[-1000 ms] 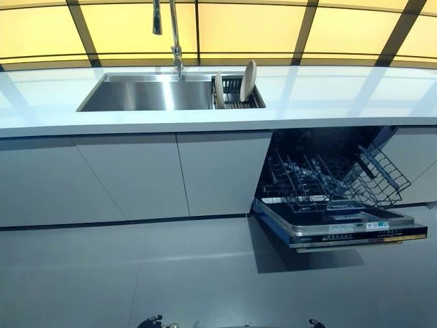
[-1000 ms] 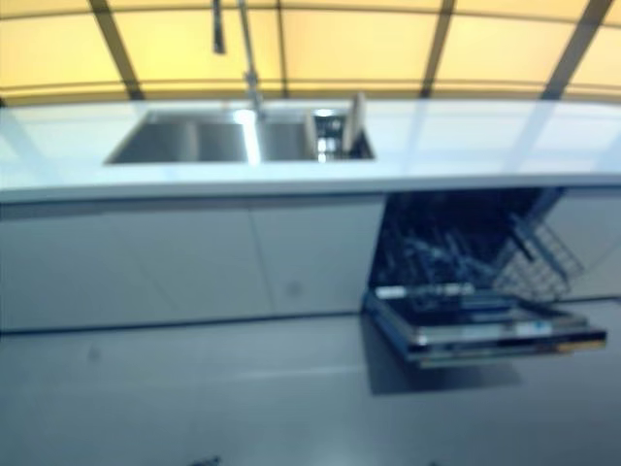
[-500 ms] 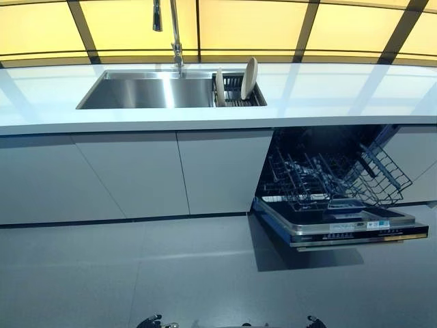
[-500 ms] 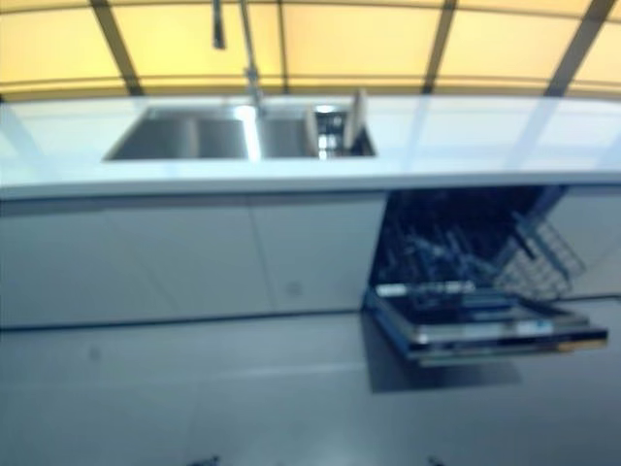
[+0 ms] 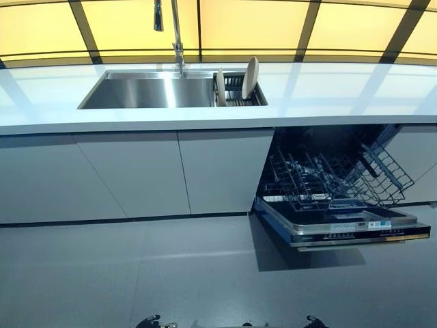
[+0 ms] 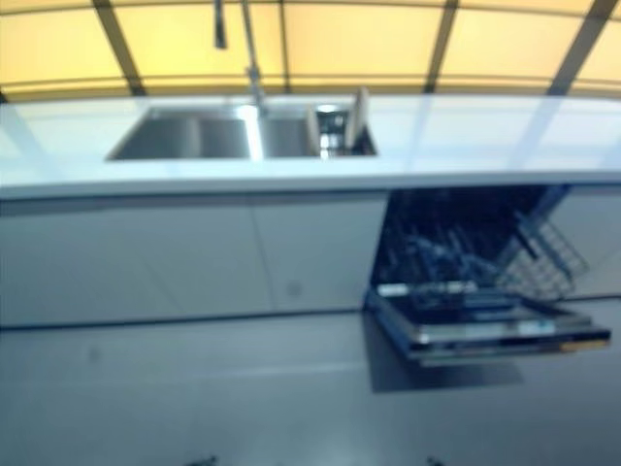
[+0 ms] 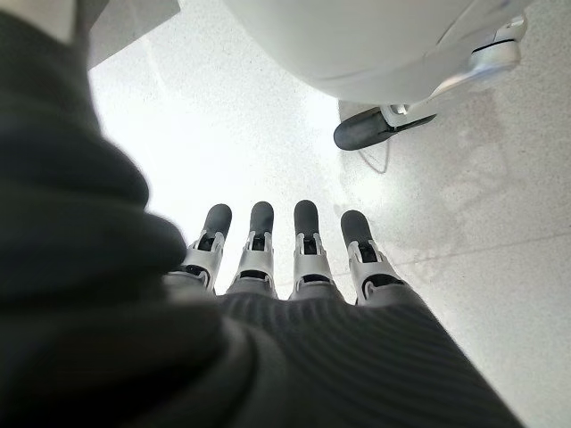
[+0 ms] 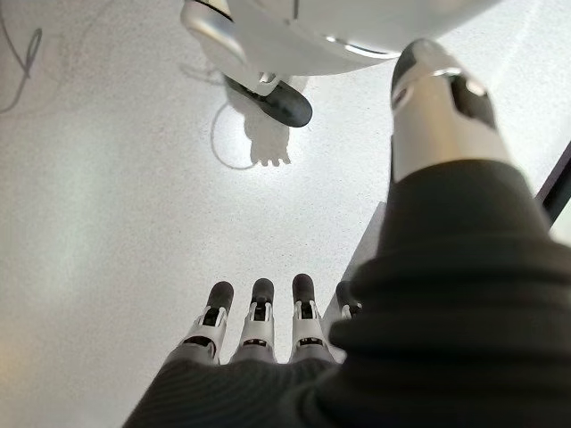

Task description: Take plates into dishwasher

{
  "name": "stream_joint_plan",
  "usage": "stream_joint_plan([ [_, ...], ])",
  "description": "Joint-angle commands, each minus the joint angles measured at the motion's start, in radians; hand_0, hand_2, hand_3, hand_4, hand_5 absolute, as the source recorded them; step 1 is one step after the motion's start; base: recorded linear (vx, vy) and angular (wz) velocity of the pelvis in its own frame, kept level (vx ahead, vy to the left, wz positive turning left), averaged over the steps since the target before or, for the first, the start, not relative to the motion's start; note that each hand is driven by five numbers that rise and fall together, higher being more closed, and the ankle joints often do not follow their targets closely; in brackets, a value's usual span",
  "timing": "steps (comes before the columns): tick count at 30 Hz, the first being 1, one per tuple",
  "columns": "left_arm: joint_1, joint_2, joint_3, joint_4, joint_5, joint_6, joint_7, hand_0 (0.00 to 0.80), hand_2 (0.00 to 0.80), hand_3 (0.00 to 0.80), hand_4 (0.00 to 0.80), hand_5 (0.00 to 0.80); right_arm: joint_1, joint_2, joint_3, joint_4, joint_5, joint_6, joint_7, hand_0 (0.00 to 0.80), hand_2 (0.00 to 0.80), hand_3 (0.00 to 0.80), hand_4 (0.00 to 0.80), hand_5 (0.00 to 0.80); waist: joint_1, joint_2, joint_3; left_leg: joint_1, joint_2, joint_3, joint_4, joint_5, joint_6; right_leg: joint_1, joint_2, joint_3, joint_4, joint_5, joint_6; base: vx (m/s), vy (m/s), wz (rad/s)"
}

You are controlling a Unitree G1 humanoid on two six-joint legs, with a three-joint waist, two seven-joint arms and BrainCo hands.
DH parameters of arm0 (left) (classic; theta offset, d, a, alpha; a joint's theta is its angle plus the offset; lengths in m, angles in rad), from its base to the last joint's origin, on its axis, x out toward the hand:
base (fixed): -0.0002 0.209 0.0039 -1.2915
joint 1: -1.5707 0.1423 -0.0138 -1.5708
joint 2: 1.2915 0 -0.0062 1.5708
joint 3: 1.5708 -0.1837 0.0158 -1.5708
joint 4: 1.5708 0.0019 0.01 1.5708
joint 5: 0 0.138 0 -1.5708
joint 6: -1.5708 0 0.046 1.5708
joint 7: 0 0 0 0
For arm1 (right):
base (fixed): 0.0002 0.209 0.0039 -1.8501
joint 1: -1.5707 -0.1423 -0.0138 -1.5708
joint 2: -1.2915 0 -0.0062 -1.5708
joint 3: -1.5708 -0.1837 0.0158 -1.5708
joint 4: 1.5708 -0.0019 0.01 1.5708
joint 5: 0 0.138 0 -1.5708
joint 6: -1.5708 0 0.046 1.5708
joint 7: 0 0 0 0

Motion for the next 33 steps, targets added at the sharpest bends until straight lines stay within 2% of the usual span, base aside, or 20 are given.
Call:
stream_joint_plan([
  [1,-0.074,-0.020,0.032,0.021,-0.005,-0.021,0.061,0.000,0.000,0.000,0.000,0.000,-0.088,-0.019,0.023,0.034,0.030,0.019,0.012,0.000,0.000,0.000,0.000,0.000,0.026,-0.057,0.039,-0.079,-0.051,0.027,0.341,-0.143,0.083,-0.026,-0.016,0.016,0.182,-0.115,-0.016,0.064,-0.152,-0.06],
  [2,-0.071,-0.021,0.041,0.017,-0.017,-0.028,0.067,0.000,0.000,0.000,0.000,0.000,-0.088,-0.027,0.028,0.028,0.024,0.024,0.017,0.000,0.000,0.000,0.000,0.000,0.032,-0.072,0.052,-0.148,-0.046,0.033,0.490,-0.119,0.079,-0.031,-0.024,0.017,0.190,-0.110,-0.030,0.070,-0.169,-0.10],
  [3,-0.066,-0.024,0.055,0.010,-0.047,-0.039,0.072,0.000,0.000,0.000,0.000,0.000,-0.085,-0.039,0.040,0.022,0.008,0.028,0.023,0.000,0.000,0.000,0.000,0.000,0.047,-0.082,0.079,-0.275,-0.039,0.032,0.668,-0.036,0.069,-0.029,-0.024,0.025,0.205,-0.109,-0.053,0.060,-0.143,-0.17],
  [4,-0.062,-0.024,0.062,0.006,-0.058,-0.042,0.067,0.000,0.000,0.000,0.000,0.000,-0.084,-0.047,0.043,0.023,-0.001,0.031,0.028,0.000,0.000,0.000,0.000,0.000,0.056,-0.073,0.091,-0.347,-0.042,0.020,0.733,-0.009,0.062,-0.026,-0.012,0.031,0.213,-0.112,-0.061,0.157,-0.085,-0.28],
  [5,-0.051,-0.027,0.075,0.006,-0.080,-0.050,0.056,0.000,0.000,0.000,0.000,0.000,-0.082,-0.058,0.042,0.033,-0.012,0.033,0.033,0.000,0.000,0.000,0.000,0.000,0.080,-0.052,0.115,-0.422,-0.059,0.010,0.716,0.064,0.043,-0.003,0.008,0.045,0.217,-0.122,-0.064,0.274,0.040,-0.36],
  [8,-0.020,-0.023,0.094,0.007,-0.086,-0.063,0.045,0.000,0.000,0.000,0.000,0.000,-0.086,-0.063,0.021,0.067,-0.027,0.015,0.046,0.000,0.000,0.000,0.000,0.000,0.121,0.013,0.130,-0.403,-0.025,0.034,0.372,0.170,0.001,0.072,0.060,0.064,0.205,-0.159,-0.036,0.468,0.120,-0.39],
  [9,-0.009,-0.019,0.098,0.015,-0.083,-0.058,0.041,0.000,0.000,0.000,0.000,0.000,-0.086,-0.062,0.009,0.079,-0.032,0.010,0.056,0.000,0.000,0.000,0.000,0.000,0.153,0.034,0.129,-0.414,-0.027,0.019,0.193,0.248,-0.026,0.141,0.076,0.089,0.181,-0.181,-0.020,0.615,0.128,-0.21],
  [10,0.001,-0.021,0.103,0.022,-0.085,-0.061,0.041,0.000,0.000,0.000,0.000,0.000,-0.089,-0.060,0.009,0.085,-0.029,0.011,0.053,0.000,0.000,0.000,0.000,0.000,0.181,0.038,0.125,-0.428,-0.042,-0.030,0.089,0.298,-0.046,0.184,0.079,0.124,0.171,-0.188,-0.012,0.670,0.149,-0.21],
  [11,0.009,-0.025,0.116,0.027,-0.082,-0.058,0.037,0.000,0.000,0.000,0.000,0.000,-0.090,-0.059,0.005,0.085,-0.026,0.013,0.047,0.000,0.000,0.000,0.000,0.000,0.192,0.034,0.121,-0.430,-0.049,-0.031,0.085,0.302,-0.043,0.216,0.071,0.140,0.166,-0.199,-0.007,0.488,0.161,-0.30],
  [13,0.012,-0.025,0.134,0.029,-0.083,-0.037,0.030,0.000,0.000,0.000,0.000,0.000,-0.098,-0.058,-0.010,0.088,-0.027,0.029,0.043,0.000,0.000,0.000,0.000,0.000,0.194,0.020,0.091,-0.404,-0.046,0.020,0.084,0.223,-0.013,0.246,0.034,0.141,0.167,-0.219,0.016,0.393,0.173,-0.43],
  [14,0.013,-0.022,0.135,0.032,-0.082,-0.038,0.029,0.000,0.000,0.000,0.000,0.000,-0.101,-0.057,-0.016,0.091,-0.024,0.032,0.039,0.000,0.000,0.000,0.000,0.000,0.194,0.018,0.081,-0.393,-0.043,0.019,0.101,0.193,0.000,0.243,0.022,0.133,0.181,-0.231,0.021,0.413,0.163,-0.74],
  [16,0.016,-0.010,0.141,0.033,-0.069,-0.037,0.030,0.000,0.000,0.000,0.000,0.000,-0.096,-0.048,-0.023,0.084,-0.041,0.030,0.048,0.000,0.000,0.000,0.000,0.000,0.202,0.005,0.061,-0.371,-0.064,-0.024,0.137,0.148,0.019,0.253,-0.010,0.115,0.214,-0.237,0.039,0.457,0.156,-1.00],
  [18,0.010,0.006,0.136,0.025,-0.059,-0.022,0.026,0.000,0.000,0.000,0.000,0.000,-0.090,-0.039,-0.024,0.081,-0.039,0.020,0.046,0.000,0.000,0.000,0.000,0.000,0.197,-0.006,0.041,-0.352,-0.075,-0.014,0.169,0.113,0.040,0.234,-0.038,0.083,0.242,-0.194,0.059,0.400,0.128,-0.48],
  [20,-0.004,0.014,0.127,0.030,-0.052,-0.015,0.029,0.000,0.000,0.000,0.000,0.000,-0.091,-0.030,-0.027,0.088,-0.029,0.014,0.030,0.000,0.000,0.000,0.000,0.000,0.193,-0.013,0.021,-0.327,-0.096,-0.030,0.189,0.085,0.063,0.225,-0.061,0.072,0.255,-0.154,0.070,0.396,0.145,0.17],
  [24,-0.038,0.017,0.107,0.039,-0.033,-0.004,0.041,0.000,0.000,0.000,0.000,0.000,-0.105,-0.021,-0.042,0.105,-0.002,0.015,-0.005,0.000,0.000,0.000,0.000,0.000,0.189,-0.018,-0.020,-0.315,-0.136,-0.029,0.215,0.035,0.109,0.227,-0.077,0.075,0.286,-0.124,0.069,0.356,0.173,0.23],
  [26,-0.057,0.020,0.088,0.041,-0.005,-0.005,0.050,0.000,0.000,0.000,0.000,0.000,-0.102,-0.016,-0.059,0.106,0.001,-0.003,-0.025,0.000,0.000,0.000,0.000,0.000,0.179,-0.018,-0.040,-0.298,-0.159,-0.028,0.208,0.025,0.126,0.174,-0.106,0.079,0.432,0.011,0.088,0.375,0.185,0.07],
  [28,-0.072,0.023,0.068,0.036,0.002,-0.002,0.059,0.000,0.000,0.000,0.000,0.000,-0.095,-0.024,-0.061,0.095,-0.002,-0.020,-0.035,0.000,0.000,0.000,0.000,0.000,0.137,-0.001,-0.034,-0.243,-0.157,-0.042,0.192,0.011,0.133,0.062,-0.063,0.098,0.526,0.021,0.080,0.409,0.155,0.22],
  [30,-0.086,0.021,0.058,0.029,-0.021,0.000,0.072,0.000,0.000,0.000,0.000,0.000,-0.097,-0.039,-0.043,0.082,-0.011,-0.024,-0.020,0.000,0.000,0.000,0.000,0.000,0.091,0.015,-0.018,-0.172,-0.144,-0.057,0.169,0.003,0.117,-0.078,-0.059,0.069,0.467,0.012,0.071,0.435,0.032,0.54],
  [32,-0.097,0.022,0.053,0.018,-0.036,0.007,0.079,0.000,0.000,0.000,0.000,0.000,-0.104,-0.051,-0.015,0.062,-0.105,-0.038,-0.014,0.000,0.000,0.000,0.000,0.000,0.056,0.015,0.000,-0.088,-0.133,-0.083,0.134,-0.024,0.104,-0.178,-0.072,0.044,0.292,0.030,0.071,0.477,-0.148,0.41],
  [33,-0.105,0.022,0.055,0.014,-0.025,0.010,0.076,0.000,0.000,0.000,0.000,0.000,-0.105,-0.059,0.010,0.052,-0.139,-0.056,0.006,0.000,0.000,0.000,0.000,0.000,0.033,-0.001,0.011,-0.054,-0.147,-0.114,0.130,-0.060,0.104,-0.241,-0.076,0.066,0.201,0.109,0.095,0.471,-0.197,0.18],
])
